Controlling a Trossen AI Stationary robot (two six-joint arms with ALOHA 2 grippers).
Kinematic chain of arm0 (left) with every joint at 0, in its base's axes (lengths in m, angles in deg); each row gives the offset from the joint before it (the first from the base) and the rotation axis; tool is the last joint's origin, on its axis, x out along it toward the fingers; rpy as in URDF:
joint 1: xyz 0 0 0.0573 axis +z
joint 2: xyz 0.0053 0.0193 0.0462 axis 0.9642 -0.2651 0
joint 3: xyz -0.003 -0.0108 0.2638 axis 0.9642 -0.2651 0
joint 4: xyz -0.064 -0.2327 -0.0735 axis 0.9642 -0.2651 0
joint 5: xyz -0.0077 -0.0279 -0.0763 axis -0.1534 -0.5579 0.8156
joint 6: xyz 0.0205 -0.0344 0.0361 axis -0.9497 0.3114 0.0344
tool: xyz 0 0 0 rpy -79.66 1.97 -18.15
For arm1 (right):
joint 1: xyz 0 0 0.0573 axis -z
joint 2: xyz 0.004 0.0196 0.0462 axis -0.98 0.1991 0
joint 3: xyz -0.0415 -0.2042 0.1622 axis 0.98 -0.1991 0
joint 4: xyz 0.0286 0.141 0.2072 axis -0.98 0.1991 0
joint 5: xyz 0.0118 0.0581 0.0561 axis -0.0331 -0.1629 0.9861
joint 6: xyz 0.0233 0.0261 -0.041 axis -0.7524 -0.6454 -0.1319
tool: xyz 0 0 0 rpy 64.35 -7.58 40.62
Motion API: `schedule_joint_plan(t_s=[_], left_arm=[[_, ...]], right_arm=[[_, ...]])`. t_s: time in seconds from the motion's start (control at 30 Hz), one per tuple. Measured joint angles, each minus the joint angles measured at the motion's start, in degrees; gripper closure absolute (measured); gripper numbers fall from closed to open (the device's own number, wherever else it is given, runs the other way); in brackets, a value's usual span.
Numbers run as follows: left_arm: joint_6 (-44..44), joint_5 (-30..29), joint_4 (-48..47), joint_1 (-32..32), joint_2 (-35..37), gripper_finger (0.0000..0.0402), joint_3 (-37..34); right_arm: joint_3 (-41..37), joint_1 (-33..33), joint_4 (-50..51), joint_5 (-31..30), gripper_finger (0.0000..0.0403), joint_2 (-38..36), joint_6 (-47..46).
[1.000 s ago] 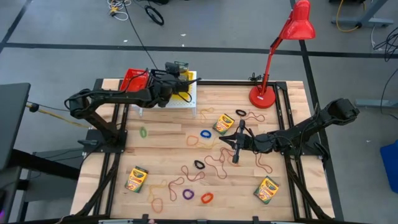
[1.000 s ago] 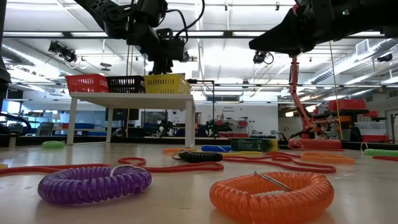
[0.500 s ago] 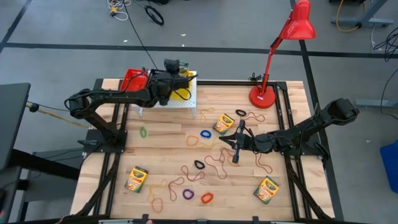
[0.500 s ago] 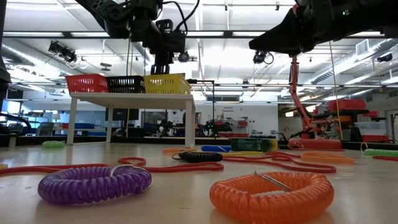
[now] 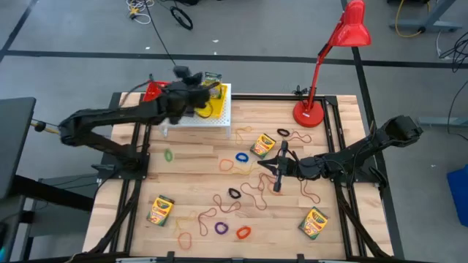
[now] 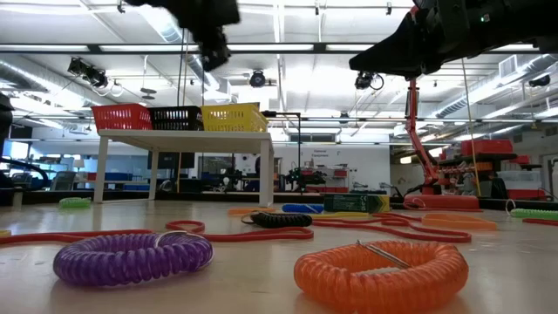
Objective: Pick & Place Office Desk Supplies
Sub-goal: Adjust the red bin on the shelf
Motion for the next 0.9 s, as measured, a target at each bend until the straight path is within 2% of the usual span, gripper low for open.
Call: schedule_joint_plan(t_s=[0.2,0.3,0.37,0.5,0.67,0.83,0.9], left_arm=[[35.67,5.68,-34.55,1.50,11.49,0.0396,0.00],[52.20,14.17,-47.22,5.68,14.97,0.0397,0.93],[59.86,20.07,-53.05,9.62,15.79,0.0397,2.31],[65.13,27.59,-58.70,17.82,15.14,0.0398,4.57],[66.43,38.78,-60.48,27.86,10.82,0.0397,4.98],[66.13,41.02,-59.95,35.31,6.25,0.0397,4.98],[65.85,44.63,-58.97,37.04,4.98,0.0397,4.98]], right_arm=[[0.00,-0.02,0.02,1.14,0.0396,0.00,0.00],[0.00,0.00,0.01,1.23,0.0396,0.00,0.00],[0.00,-0.02,0.01,1.25,0.0396,0.00,0.00],[0.00,0.00,0.00,1.24,0.0396,0.00,0.00],[0.00,0.00,0.00,1.24,0.0396,0.00,-0.55],[0.00,0.00,-0.02,1.22,0.0396,0.00,-0.66],[0.00,0.00,-0.02,1.22,0.0396,0.00,-0.66]])
